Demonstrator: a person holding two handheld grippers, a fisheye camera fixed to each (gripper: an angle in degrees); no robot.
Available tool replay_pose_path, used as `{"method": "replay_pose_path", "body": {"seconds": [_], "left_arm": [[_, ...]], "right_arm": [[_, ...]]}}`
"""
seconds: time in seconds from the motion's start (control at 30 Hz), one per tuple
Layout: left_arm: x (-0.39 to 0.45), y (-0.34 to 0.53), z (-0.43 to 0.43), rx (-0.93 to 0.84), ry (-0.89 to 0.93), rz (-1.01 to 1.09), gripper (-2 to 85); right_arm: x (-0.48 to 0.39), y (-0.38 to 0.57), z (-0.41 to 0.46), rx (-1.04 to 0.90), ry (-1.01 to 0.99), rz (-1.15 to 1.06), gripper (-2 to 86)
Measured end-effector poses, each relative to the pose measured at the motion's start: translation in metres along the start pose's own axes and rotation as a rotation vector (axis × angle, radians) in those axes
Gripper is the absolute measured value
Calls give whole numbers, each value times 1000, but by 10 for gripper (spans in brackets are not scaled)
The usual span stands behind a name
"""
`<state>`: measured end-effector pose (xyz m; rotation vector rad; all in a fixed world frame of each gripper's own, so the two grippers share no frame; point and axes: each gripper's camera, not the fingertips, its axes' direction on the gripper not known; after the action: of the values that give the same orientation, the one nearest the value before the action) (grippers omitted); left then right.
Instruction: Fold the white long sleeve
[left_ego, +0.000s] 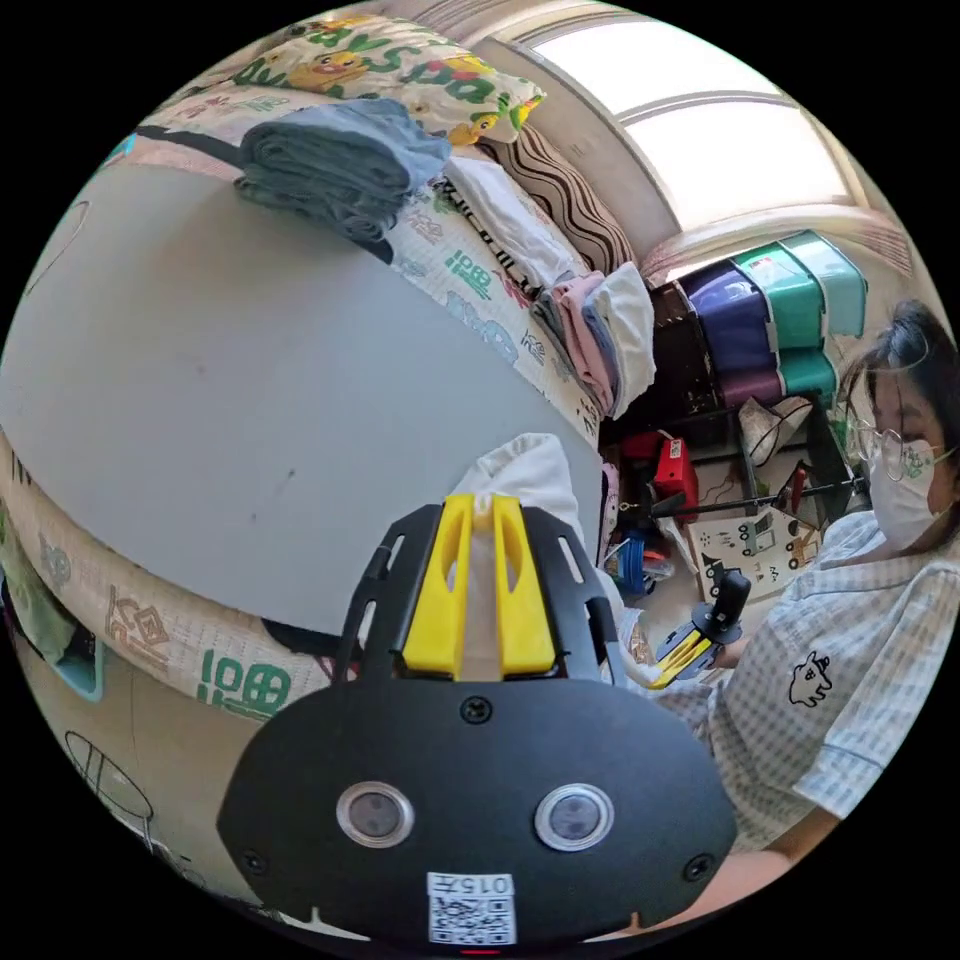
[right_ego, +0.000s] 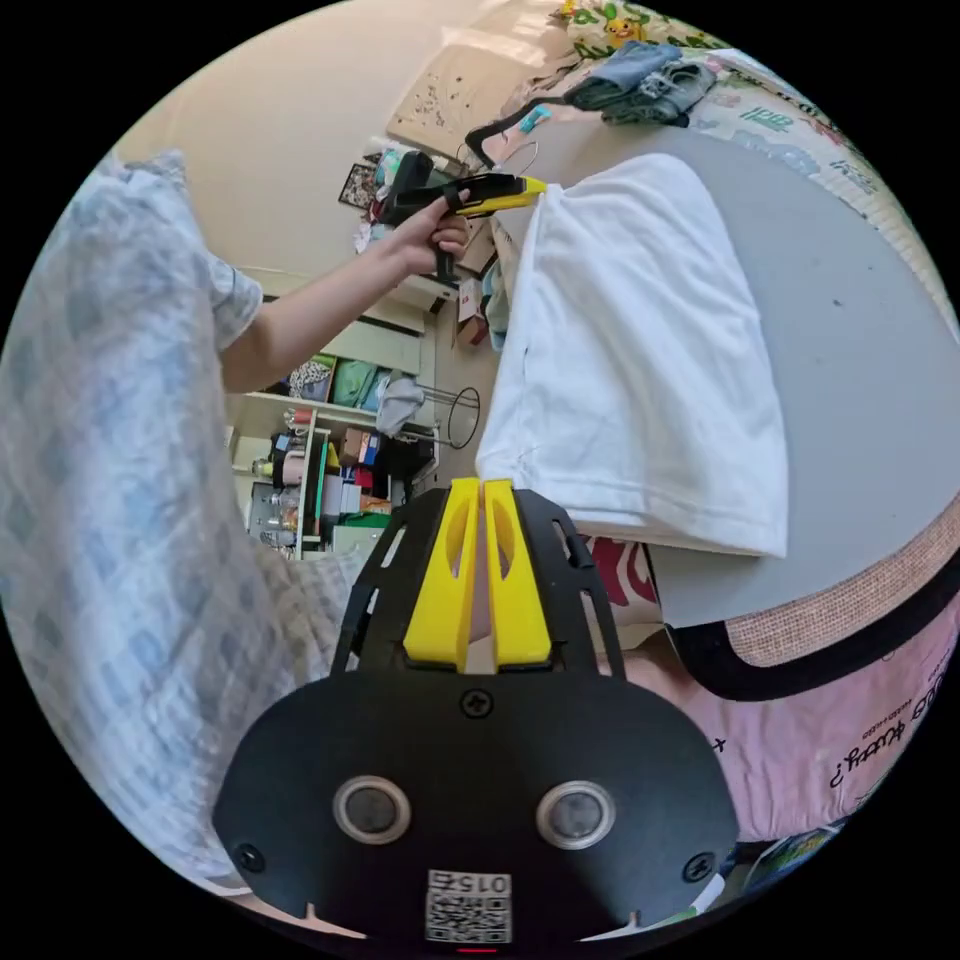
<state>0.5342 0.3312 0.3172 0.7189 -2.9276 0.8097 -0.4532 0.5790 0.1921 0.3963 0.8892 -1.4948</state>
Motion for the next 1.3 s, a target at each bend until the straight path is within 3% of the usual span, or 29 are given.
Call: {"method": "replay_pose_path", "body": {"seconds": [0.17,0.43,0.63,0.77,1.0,1.13,1.3], "left_arm": [[-51,56,-24,101,73,-101,17],[-65,92,-44,56,-85,-122,32],[-51,94,-90,145,-40,-136,99],[-40,79,-101,166,2,-102,113],[-51,79,-112,157,-18,-155,110],[-50,84,-116,153,22,-153,110],[-45,82,-112,149,36,-162,112]], "right_arm": [[-4,0,80,-145,77,10,-1],[14,5,176,-346,273,62,13],[-5,9,168,-255,222,75,92],[-15,12,153,-134,377,52,89],[-16,38,177,-153,353,79,76],[16,40,200,-108,544,113,77],[68,16,272,-294,570,133,82]]}}
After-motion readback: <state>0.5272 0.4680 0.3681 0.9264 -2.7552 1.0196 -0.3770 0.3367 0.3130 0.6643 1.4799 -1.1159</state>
